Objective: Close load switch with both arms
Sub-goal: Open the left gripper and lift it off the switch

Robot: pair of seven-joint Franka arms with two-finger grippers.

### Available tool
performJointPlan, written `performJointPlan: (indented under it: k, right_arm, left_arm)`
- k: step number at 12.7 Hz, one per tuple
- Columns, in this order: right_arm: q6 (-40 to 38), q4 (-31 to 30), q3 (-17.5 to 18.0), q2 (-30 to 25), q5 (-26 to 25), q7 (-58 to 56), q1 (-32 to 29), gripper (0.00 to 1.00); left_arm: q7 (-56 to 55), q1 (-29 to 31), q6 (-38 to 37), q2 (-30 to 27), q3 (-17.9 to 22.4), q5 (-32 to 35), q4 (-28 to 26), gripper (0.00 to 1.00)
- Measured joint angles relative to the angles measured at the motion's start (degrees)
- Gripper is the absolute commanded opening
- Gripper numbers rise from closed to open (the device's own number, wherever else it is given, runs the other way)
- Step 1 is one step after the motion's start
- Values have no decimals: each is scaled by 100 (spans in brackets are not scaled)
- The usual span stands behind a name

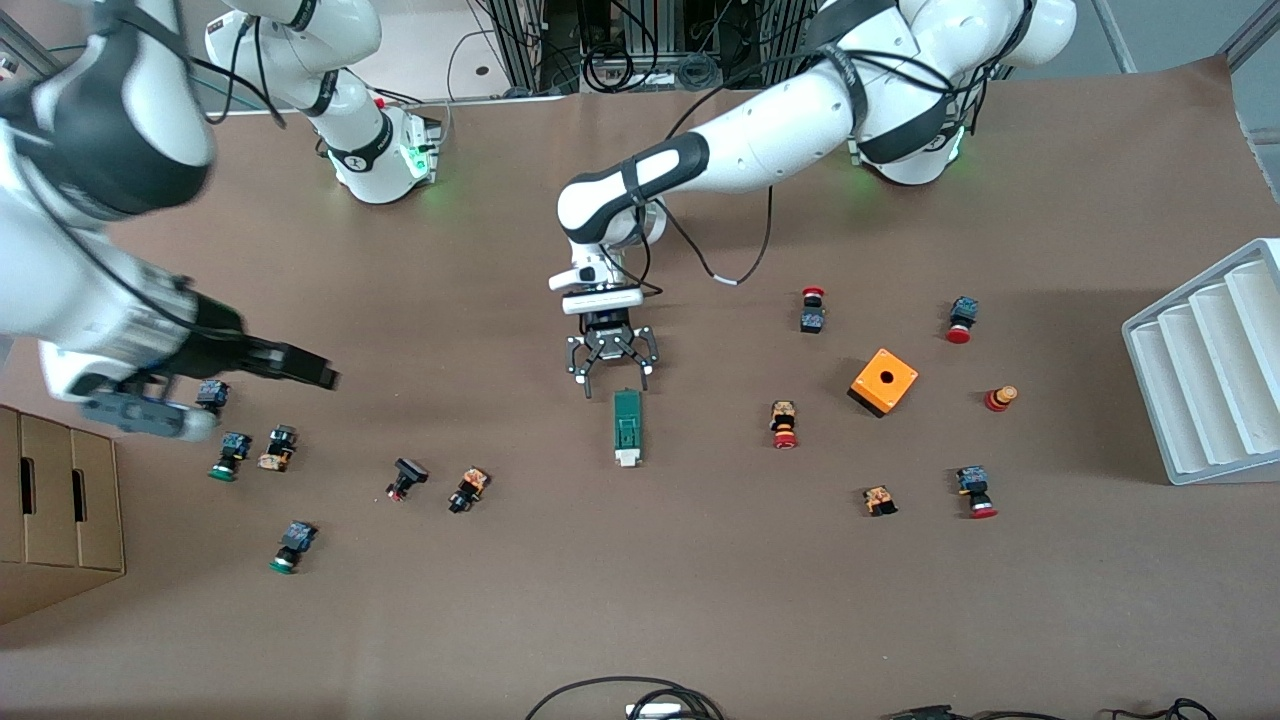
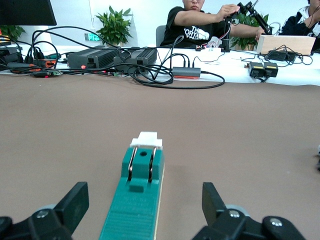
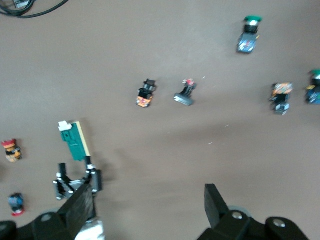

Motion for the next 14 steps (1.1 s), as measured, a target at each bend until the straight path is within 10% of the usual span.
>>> performJointPlan:
  k: [5, 14]
  right_arm:
    - [-56, -522, 603, -662, -507, -1796, -1355, 100]
    - [124, -1020, 739, -1148, -810, -2622, -1790, 100]
  left_arm:
    - [1023, 0, 366, -771, -15, -1165, 12, 100]
    - [3566, 320, 800, -2246, -82, -3430, 134, 100]
